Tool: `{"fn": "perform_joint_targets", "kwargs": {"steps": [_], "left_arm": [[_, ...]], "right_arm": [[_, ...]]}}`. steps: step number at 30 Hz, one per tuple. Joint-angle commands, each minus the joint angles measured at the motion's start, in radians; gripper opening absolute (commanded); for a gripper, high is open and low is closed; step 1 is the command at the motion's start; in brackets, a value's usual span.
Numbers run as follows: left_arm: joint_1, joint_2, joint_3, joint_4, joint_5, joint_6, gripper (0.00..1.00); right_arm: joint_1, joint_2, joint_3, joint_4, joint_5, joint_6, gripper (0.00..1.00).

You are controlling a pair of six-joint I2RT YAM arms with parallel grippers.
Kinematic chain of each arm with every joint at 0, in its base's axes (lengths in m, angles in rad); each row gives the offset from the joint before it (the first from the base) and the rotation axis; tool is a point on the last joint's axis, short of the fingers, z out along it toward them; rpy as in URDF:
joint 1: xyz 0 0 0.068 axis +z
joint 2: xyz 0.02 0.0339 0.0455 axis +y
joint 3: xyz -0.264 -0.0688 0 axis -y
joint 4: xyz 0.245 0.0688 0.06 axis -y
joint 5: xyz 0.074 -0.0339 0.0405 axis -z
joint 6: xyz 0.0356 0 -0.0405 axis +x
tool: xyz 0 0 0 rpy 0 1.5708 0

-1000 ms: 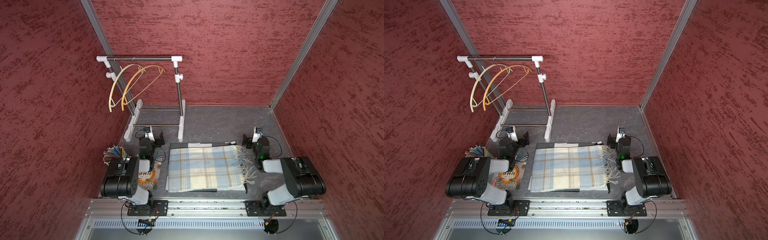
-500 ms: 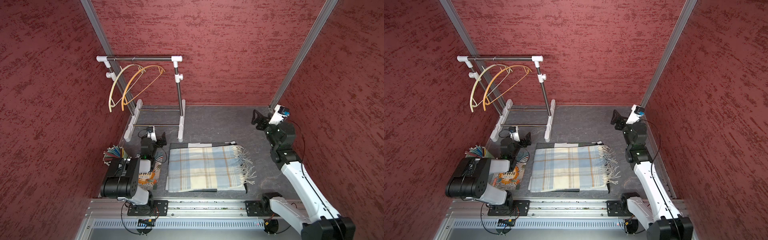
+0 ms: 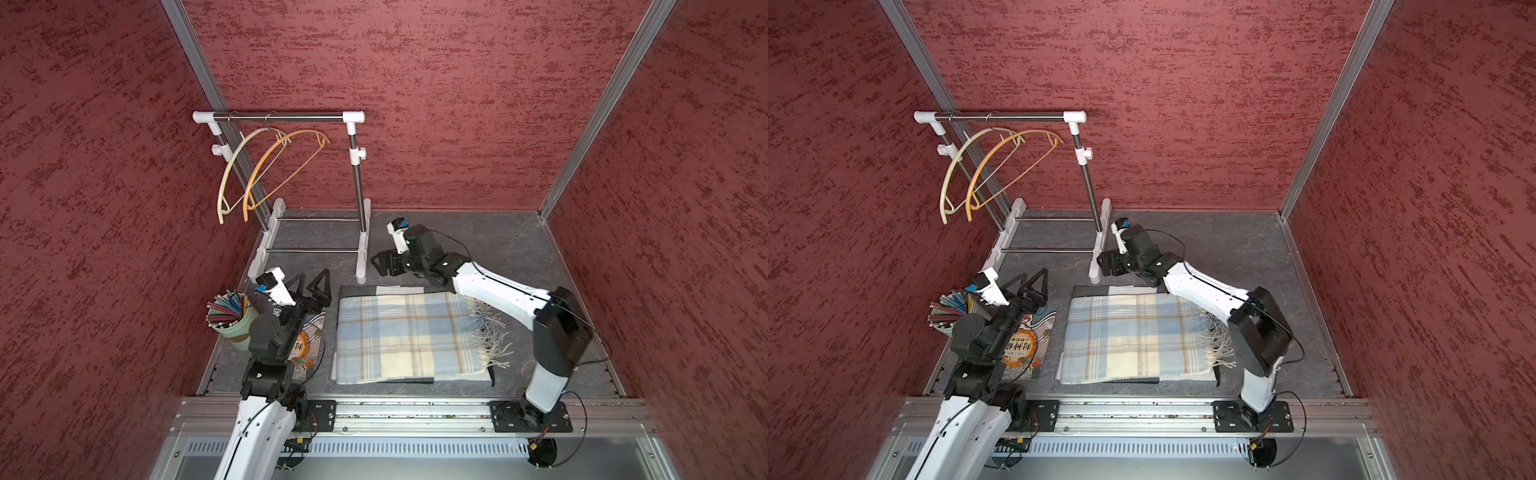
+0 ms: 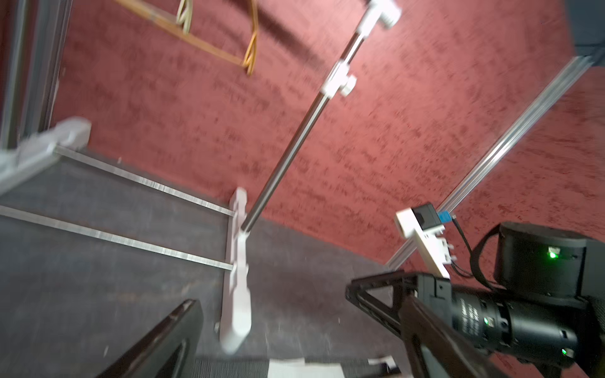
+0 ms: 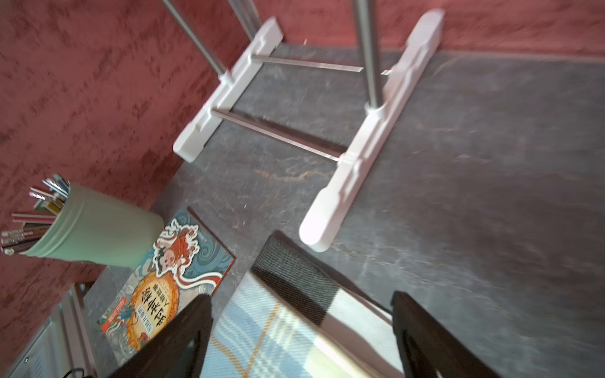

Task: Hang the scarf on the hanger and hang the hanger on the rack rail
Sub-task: Move the clothesline to the center of the board.

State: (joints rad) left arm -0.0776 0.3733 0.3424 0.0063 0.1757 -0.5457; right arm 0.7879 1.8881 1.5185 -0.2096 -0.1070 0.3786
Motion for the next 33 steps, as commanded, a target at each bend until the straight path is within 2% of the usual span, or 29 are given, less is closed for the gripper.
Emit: {"fn": "perform_joint_targets", "kwargs": {"steps": [1,5,10,13,17,24,33], "left_arm": [[0.009,-0.003,0.114,-0.429,-0.003,-0.067,0.95],[0.014,0.059,0.215,-0.586,-0.088,-0.029,0.95],[0.019,0.079,0.213,-0.581,-0.079,-0.03,0.97],[0.025,0.072,0.196,-0.565,-0.065,-0.045,0.97],[0.028,0.083,0.199,-0.574,-0.064,-0.043,0.97],[0.032,0.095,0.195,-0.569,-0.052,-0.037,0.96],[0.034,0.097,0.186,-0.562,-0.059,-0.031,0.96]], "right_arm": [[0.061,0.169,0.166,-0.124,0.056,0.067,0.89],[0.099,0.362,0.41,-0.301,0.165,0.173,0.88],[0.118,0.559,0.722,-0.562,0.325,0.26,0.85],[0.119,0.646,0.843,-0.663,0.403,0.281,0.83],[0.117,0.677,0.862,-0.698,0.472,0.289,0.81],[0.079,0.763,0.922,-0.677,0.452,0.328,0.67],[0.047,0.816,0.981,-0.603,0.464,0.365,0.59]]}}
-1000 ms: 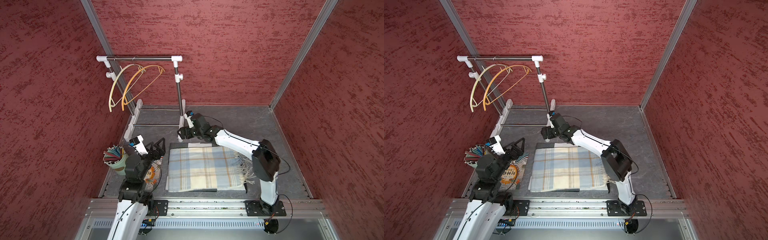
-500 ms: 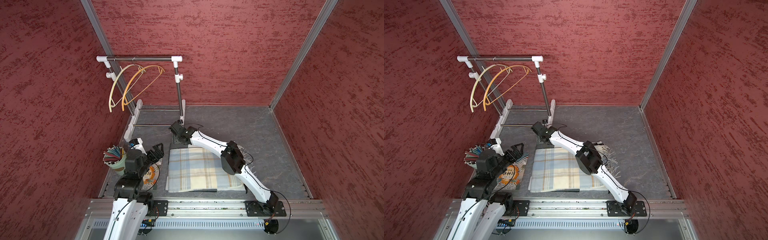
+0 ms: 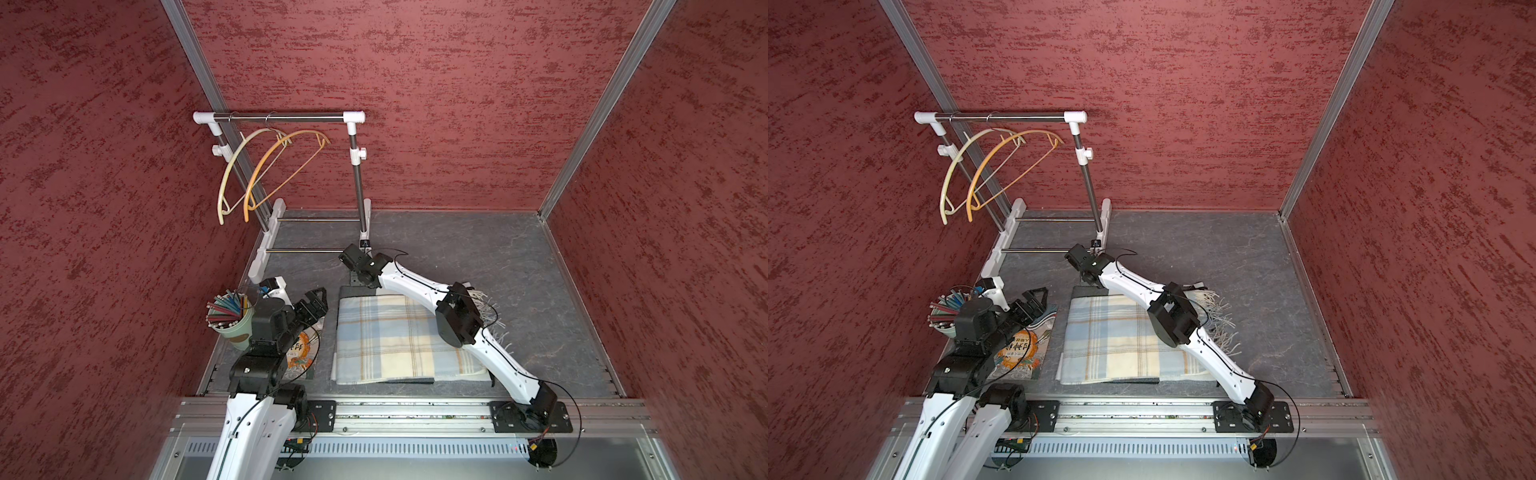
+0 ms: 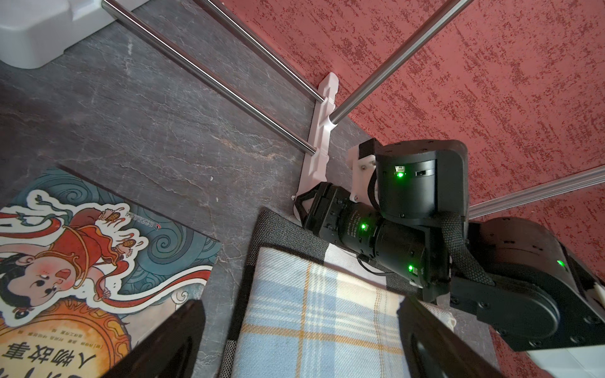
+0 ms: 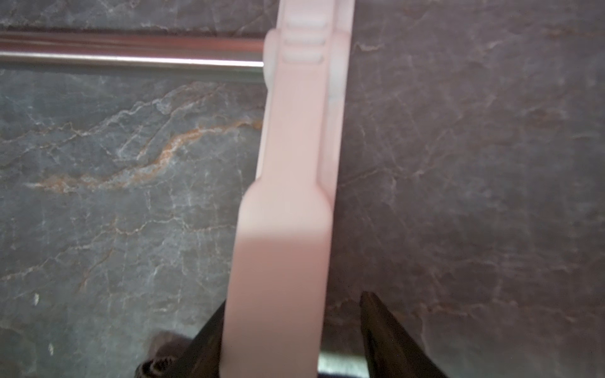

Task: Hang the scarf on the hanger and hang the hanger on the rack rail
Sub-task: Move the clothesline to the center of the board.

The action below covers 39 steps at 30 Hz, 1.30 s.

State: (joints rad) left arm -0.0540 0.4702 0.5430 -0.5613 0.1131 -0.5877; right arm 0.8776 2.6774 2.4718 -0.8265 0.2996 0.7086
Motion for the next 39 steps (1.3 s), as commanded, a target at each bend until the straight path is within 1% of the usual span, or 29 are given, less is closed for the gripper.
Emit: {"fn": "perform_joint_targets", "kwargs": {"steps": [1,2,6,9,12,13,14,16,23,29,32,35,37,39], "left_arm": [[0.01,0.003,-0.014,0.006,0.004,0.011,0.96],[0.01,0.004,-0.012,0.005,0.004,0.012,0.96],[0.01,0.003,-0.012,0.004,0.003,0.015,0.96],[0.01,0.002,-0.017,0.009,0.002,0.015,0.96],[0.012,0.005,-0.024,0.018,0.007,0.015,0.96],[0.011,0.008,-0.026,0.02,0.008,0.015,0.96],[0.012,0.012,-0.027,0.021,0.012,0.015,0.96],[0.011,0.019,-0.029,0.026,0.014,0.014,0.96],[0.011,0.033,-0.034,0.035,0.024,0.012,0.96],[0.012,0.044,-0.029,0.041,0.056,0.016,0.96],[0.012,0.064,-0.003,0.042,0.114,0.035,0.96],[0.011,0.088,0.049,0.034,0.205,0.042,0.95],[0.009,0.113,0.113,0.02,0.282,0.043,0.94],[0.003,0.145,0.197,-0.009,0.354,0.044,0.92]], "right_arm": [[-0.049,0.032,0.029,0.033,0.066,0.041,0.58],[-0.054,0.038,0.029,0.043,0.069,0.052,0.56],[-0.072,0.046,0.032,0.049,0.071,0.078,0.43],[-0.075,0.008,-0.006,0.051,0.11,0.074,0.35],[-0.083,-0.085,-0.152,0.112,0.147,0.082,0.24],[-0.088,-0.129,-0.214,0.145,0.157,0.093,0.18],[-0.095,-0.161,-0.274,0.175,0.161,0.105,0.14],[-0.111,-0.227,-0.371,0.213,0.165,0.128,0.11],[-0.184,-0.392,-0.659,0.304,0.157,0.179,0.07],[-0.252,-0.492,-0.85,0.382,0.14,0.159,0.07],[-0.299,-0.544,-0.944,0.418,0.13,0.13,0.07],[-0.341,-0.583,-1.019,0.445,0.116,0.104,0.08],[-0.367,-0.605,-1.058,0.466,0.104,0.086,0.08],[-0.385,-0.613,-1.079,0.486,0.083,0.056,0.13]]}}
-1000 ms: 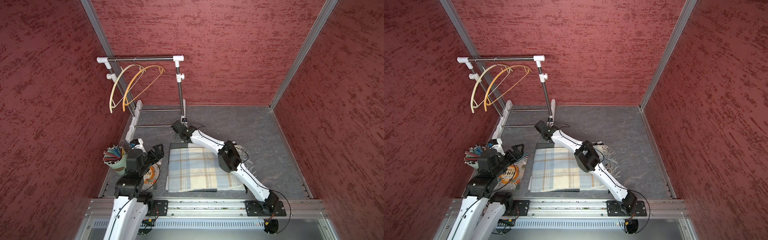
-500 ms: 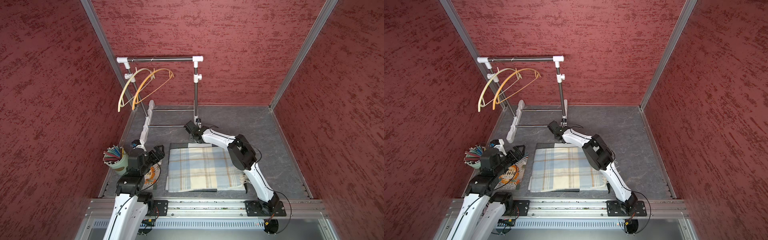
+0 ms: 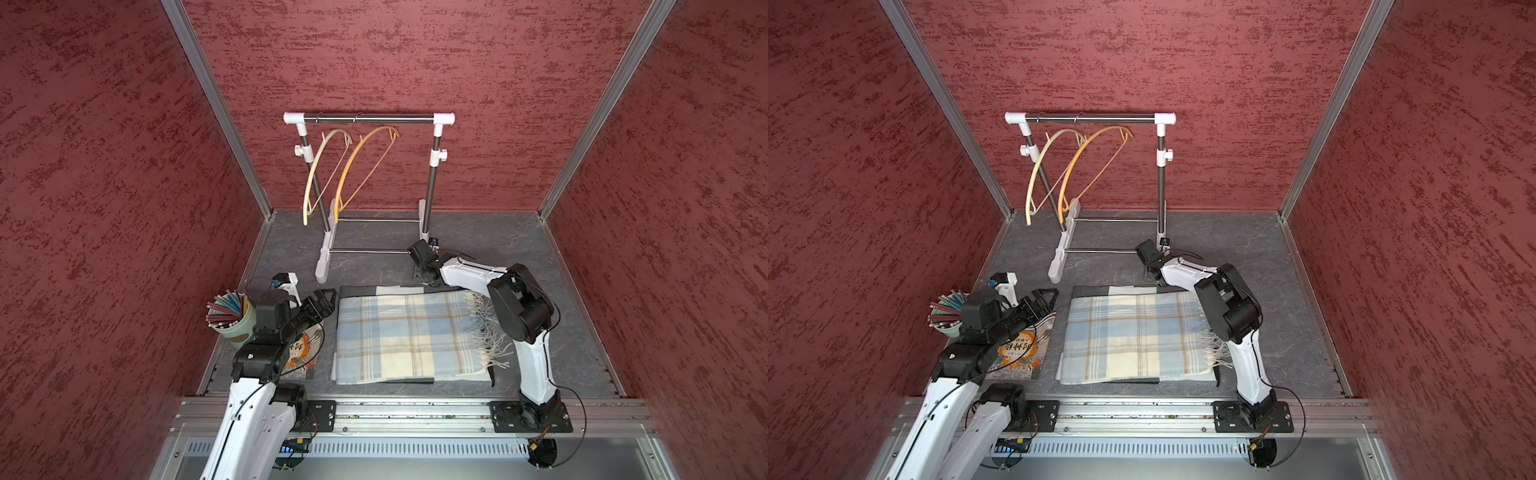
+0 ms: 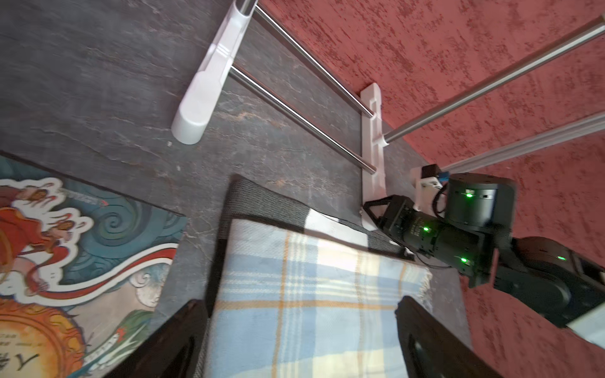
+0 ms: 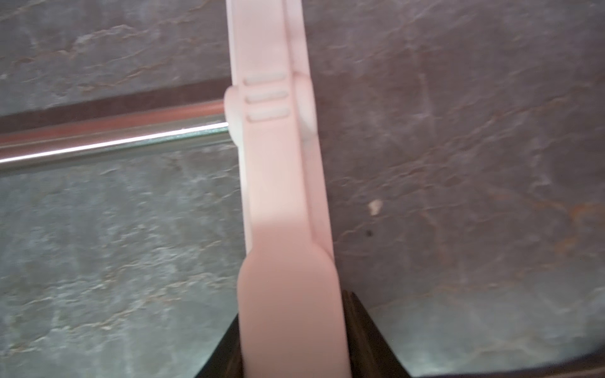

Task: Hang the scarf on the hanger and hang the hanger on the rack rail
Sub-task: Move the clothesline to the center of the board, then pick up the hanger from the clothesline.

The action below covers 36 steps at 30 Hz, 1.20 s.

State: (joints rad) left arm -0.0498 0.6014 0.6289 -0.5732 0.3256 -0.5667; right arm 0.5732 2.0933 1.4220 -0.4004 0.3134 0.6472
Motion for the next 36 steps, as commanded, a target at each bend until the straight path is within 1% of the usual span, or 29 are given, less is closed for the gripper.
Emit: {"fn": "perform_joint_targets", "kwargs": {"steps": [1,3,4,5,6,9,11,14,16,18,22,25,27,30,33,36], "left_arm": [[-0.004,0.03,0.166,-0.013,0.166,0.027,0.91],[-0.015,0.058,0.296,-0.077,0.181,0.044,0.9],[-0.02,0.08,0.373,-0.105,0.185,0.056,0.9],[-0.021,0.106,0.462,-0.138,0.18,0.066,0.9],[-0.021,0.135,0.55,-0.171,0.172,0.075,0.9],[-0.023,0.268,0.841,-0.262,0.14,0.13,0.9],[-0.022,0.374,1.016,-0.326,0.099,0.176,0.9],[-0.026,0.576,1.241,-0.411,0.073,0.243,0.9],[-0.044,0.704,1.369,-0.467,0.059,0.295,0.88],[-0.077,0.819,1.462,-0.499,0.026,0.352,0.87],[-0.112,0.977,1.566,-0.504,0.019,0.449,0.87],[-0.116,1.091,1.654,-0.523,0.012,0.476,0.84],[-0.121,1.147,1.705,-0.523,-0.01,0.484,0.82],[-0.137,1.238,1.79,-0.536,-0.079,0.511,0.8],[-0.147,1.302,1.836,-0.536,-0.066,0.514,0.73],[-0.185,1.323,1.846,-0.513,-0.075,0.545,0.66]], "right_arm": [[-0.087,-0.029,-0.03,0.066,0.051,0.097,0.23],[-0.096,-0.031,-0.02,0.072,0.013,0.046,0.51],[-0.097,-0.036,-0.012,0.069,0.001,0.02,0.61],[-0.099,-0.044,-0.002,0.061,-0.006,-0.005,0.69],[-0.101,-0.053,0.008,0.048,-0.014,-0.026,0.74],[-0.105,-0.109,0.02,0.009,-0.02,-0.074,0.81],[-0.107,-0.164,0.011,-0.01,-0.022,-0.093,0.84],[-0.11,-0.259,-0.008,-0.044,-0.022,-0.115,0.86],[-0.111,-0.312,-0.021,-0.068,-0.034,-0.129,0.87],[-0.111,-0.37,-0.041,-0.093,-0.046,-0.142,0.87],[-0.113,-0.472,-0.096,-0.13,-0.09,-0.164,0.87],[-0.113,-0.547,-0.134,-0.162,-0.124,-0.179,0.87],[-0.113,-0.599,-0.166,-0.179,-0.128,-0.192,0.87],[-0.113,-0.687,-0.21,-0.194,-0.13,-0.216,0.87],[-0.113,-0.74,-0.231,-0.214,-0.125,-0.235,0.87],[-0.117,-0.766,-0.25,-0.223,-0.123,-0.247,0.87]]}}
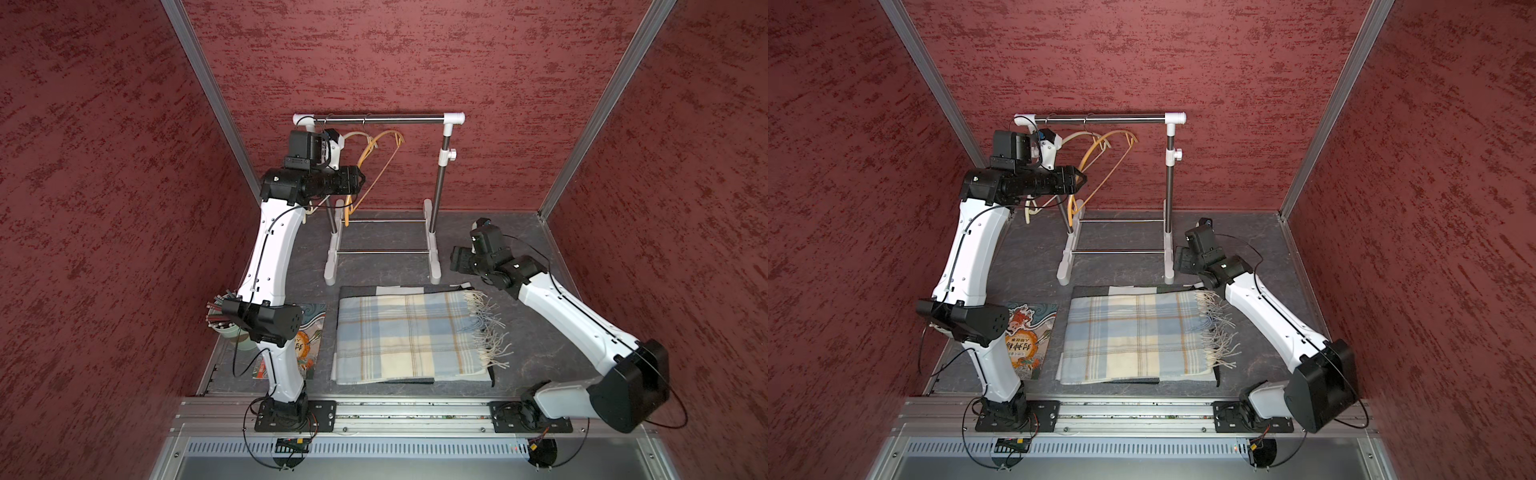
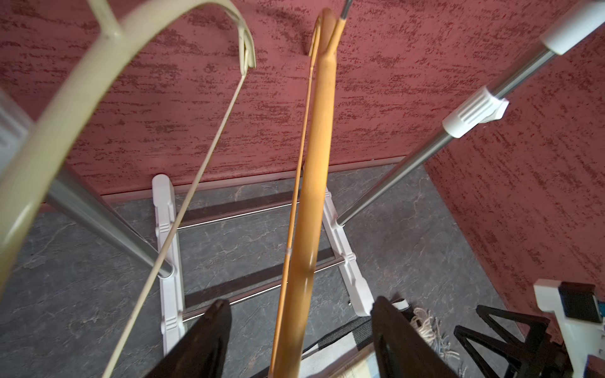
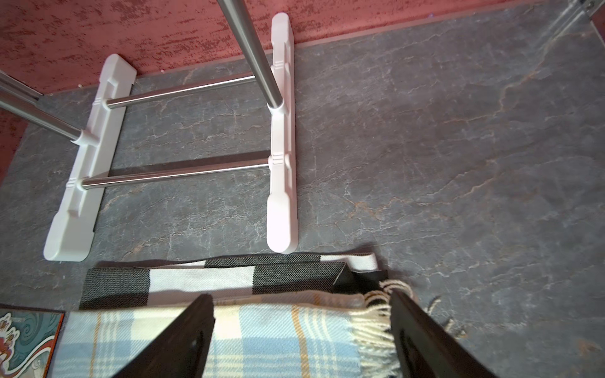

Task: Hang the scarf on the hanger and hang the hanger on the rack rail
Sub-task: Pick up the hanger from the clothesline.

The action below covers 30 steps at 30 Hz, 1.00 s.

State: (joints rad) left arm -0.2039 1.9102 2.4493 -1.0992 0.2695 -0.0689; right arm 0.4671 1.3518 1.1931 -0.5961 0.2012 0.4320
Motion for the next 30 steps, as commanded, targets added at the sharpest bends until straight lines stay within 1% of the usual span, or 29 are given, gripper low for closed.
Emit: {"fn": "perform_joint_targets", "kwargs": {"steps": [1,3,6,9,13,18,21,26,30], "left_arm": [[-0.042,0.021,0.026,0.023,-0.022,0.061,0.63],[-0.05,0.039,0.042,0.029,-0.033,0.068,0.57],[-0.053,0.068,0.076,0.026,-0.037,0.069,0.38],[-0.057,0.068,0.08,0.04,-0.065,0.069,0.23],[-0.06,0.062,0.081,0.083,-0.102,0.068,0.01],[-0.067,0.052,0.086,0.138,-0.099,0.071,0.0],[-0.08,0.011,0.065,0.194,-0.073,0.07,0.0],[-0.1,-0.133,-0.086,0.361,-0.057,0.069,0.0],[-0.096,-0.238,-0.227,0.404,-0.059,0.056,0.0]], "right_arm": [[-0.013,-0.028,-0.024,-0.03,-0.017,-0.03,0.87],[-0.015,-0.039,-0.034,-0.031,-0.032,-0.025,0.87],[-0.015,-0.066,-0.051,-0.024,-0.05,-0.016,0.86],[-0.014,-0.106,-0.082,-0.002,-0.07,-0.023,0.86],[-0.015,-0.121,-0.103,-0.009,-0.077,-0.029,0.86],[-0.015,-0.135,-0.133,0.007,-0.104,-0.019,0.86],[-0.015,-0.138,-0.149,0.016,-0.106,-0.016,0.86],[-0.015,-0.139,-0.176,0.034,-0.116,-0.005,0.86],[-0.016,-0.138,-0.186,0.047,-0.119,0.001,0.86]]}}
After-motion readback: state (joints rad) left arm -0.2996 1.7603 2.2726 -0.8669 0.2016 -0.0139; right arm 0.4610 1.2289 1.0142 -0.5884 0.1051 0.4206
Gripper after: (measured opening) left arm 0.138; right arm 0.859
